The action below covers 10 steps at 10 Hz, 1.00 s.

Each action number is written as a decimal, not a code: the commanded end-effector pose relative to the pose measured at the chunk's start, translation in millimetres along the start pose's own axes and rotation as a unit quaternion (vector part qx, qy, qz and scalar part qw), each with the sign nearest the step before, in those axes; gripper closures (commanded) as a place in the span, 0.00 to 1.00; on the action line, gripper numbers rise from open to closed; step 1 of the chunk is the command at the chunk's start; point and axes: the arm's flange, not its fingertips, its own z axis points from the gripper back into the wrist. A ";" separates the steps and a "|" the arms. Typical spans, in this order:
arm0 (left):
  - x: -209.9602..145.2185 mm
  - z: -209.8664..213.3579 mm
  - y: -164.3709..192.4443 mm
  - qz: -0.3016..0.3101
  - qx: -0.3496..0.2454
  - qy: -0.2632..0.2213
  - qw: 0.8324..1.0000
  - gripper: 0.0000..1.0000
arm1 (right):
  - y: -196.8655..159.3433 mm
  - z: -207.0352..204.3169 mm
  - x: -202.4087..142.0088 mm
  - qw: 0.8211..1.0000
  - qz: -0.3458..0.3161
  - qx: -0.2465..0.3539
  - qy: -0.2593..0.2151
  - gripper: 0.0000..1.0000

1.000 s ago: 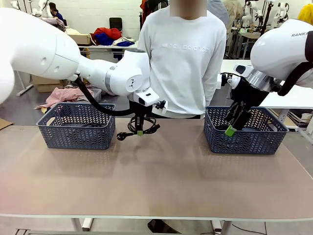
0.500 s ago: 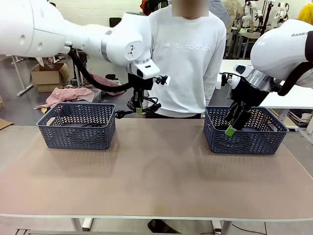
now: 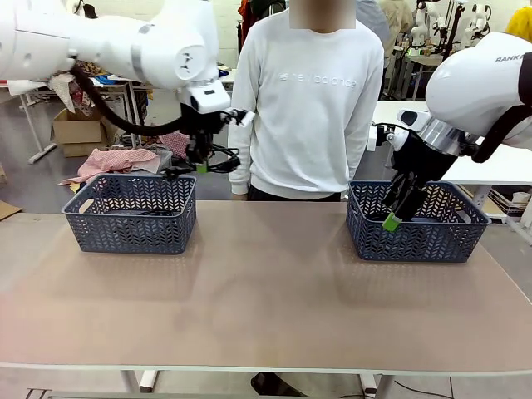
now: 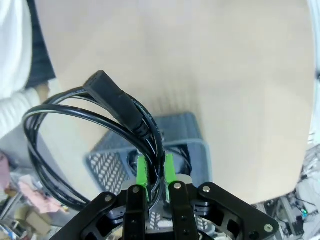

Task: Organize the cables according to human instructions.
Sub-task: Pick up a bundle of cables and place it in the basket indicated by the human.

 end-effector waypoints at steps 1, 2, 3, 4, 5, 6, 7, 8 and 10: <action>-39.3 -0.9 -29.5 0.002 0.007 -0.024 1.000 1.00 | -0.1 1.7 1.1 1.000 0.000 -0.003 0.000 0.00; -60.8 -6.3 -38.5 0.015 0.007 -0.021 1.000 1.00 | -0.1 1.7 1.1 1.000 0.000 -0.003 0.000 0.00; -76.0 -15.5 -44.5 0.017 0.001 -0.024 1.000 1.00 | -0.1 1.7 1.1 1.000 0.000 -0.003 0.000 0.00; -86.8 -25.6 -50.0 0.016 -0.001 -0.020 1.000 1.00 | -0.1 1.7 1.1 1.000 0.000 -0.003 0.000 0.00; -97.4 -34.1 -52.9 0.020 0.004 -0.015 1.000 1.00 | -0.1 1.7 1.1 1.000 0.000 -0.003 0.000 0.00; -108.5 -43.4 -52.8 0.025 0.014 -0.008 1.000 1.00 | -0.1 1.7 1.1 1.000 0.000 -0.003 0.000 0.00; -115.1 -50.8 -51.8 0.026 0.016 -0.005 1.000 1.00 | -0.1 1.7 1.1 1.000 0.000 -0.003 0.000 0.00; -119.4 -57.8 -49.9 0.025 0.016 -0.009 1.000 1.00 | -0.1 1.7 1.1 1.000 0.000 -0.003 0.000 0.00; -126.2 -76.0 -43.4 0.034 0.007 -0.005 0.999 1.00 | -0.1 1.7 1.1 1.000 0.000 -0.003 0.000 0.00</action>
